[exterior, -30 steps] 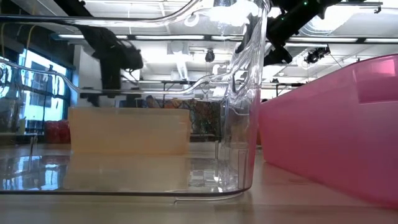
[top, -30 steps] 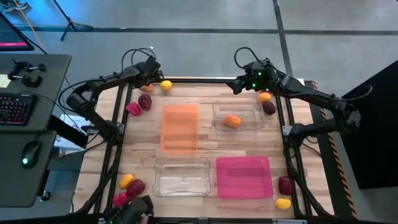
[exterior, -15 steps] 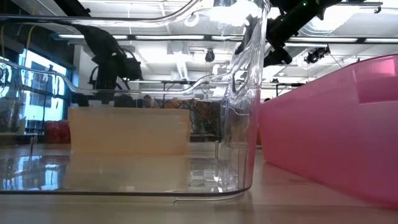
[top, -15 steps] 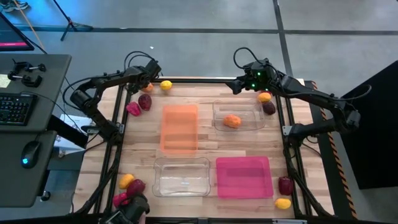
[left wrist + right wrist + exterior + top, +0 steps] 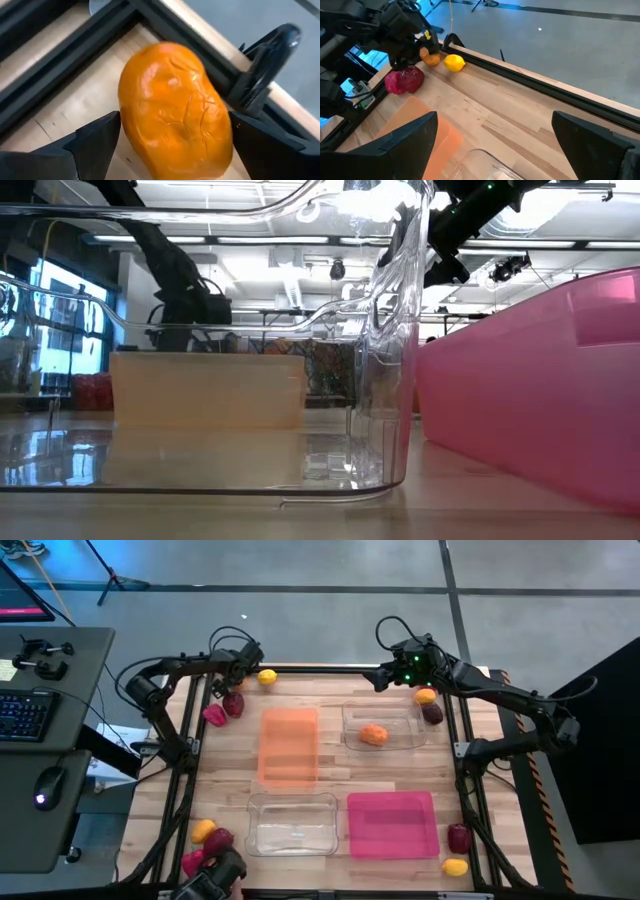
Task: Sort produce into baskets
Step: Put the mango into the top transparent bin
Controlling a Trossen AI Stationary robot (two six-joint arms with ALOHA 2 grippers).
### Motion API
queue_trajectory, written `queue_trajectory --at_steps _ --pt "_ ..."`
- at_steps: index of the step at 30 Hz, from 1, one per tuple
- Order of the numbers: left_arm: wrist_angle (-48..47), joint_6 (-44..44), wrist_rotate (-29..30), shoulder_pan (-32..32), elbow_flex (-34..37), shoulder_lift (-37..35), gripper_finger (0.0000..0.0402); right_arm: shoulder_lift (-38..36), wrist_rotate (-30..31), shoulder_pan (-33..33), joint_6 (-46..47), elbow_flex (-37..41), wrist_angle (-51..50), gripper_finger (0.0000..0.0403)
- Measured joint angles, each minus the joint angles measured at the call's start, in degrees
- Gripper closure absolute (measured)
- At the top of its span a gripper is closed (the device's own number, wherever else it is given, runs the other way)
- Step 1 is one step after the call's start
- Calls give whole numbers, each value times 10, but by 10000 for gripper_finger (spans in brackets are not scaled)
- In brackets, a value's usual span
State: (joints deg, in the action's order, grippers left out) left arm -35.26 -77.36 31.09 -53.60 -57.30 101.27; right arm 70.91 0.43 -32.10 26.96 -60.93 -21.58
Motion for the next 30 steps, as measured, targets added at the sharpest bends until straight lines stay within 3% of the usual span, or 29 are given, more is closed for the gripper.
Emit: queue_trajectory --at_steps 5,14,30 --pt "0 2 -29 0 0 14 51 0 -1 0 0 0 0 22" --pt "2 102 -50 1 0 14 51 0 -1 0 -4 0 0 22" --pt "57 84 -50 -6 0 14 51 0 -1 0 -4 0 -1 22"
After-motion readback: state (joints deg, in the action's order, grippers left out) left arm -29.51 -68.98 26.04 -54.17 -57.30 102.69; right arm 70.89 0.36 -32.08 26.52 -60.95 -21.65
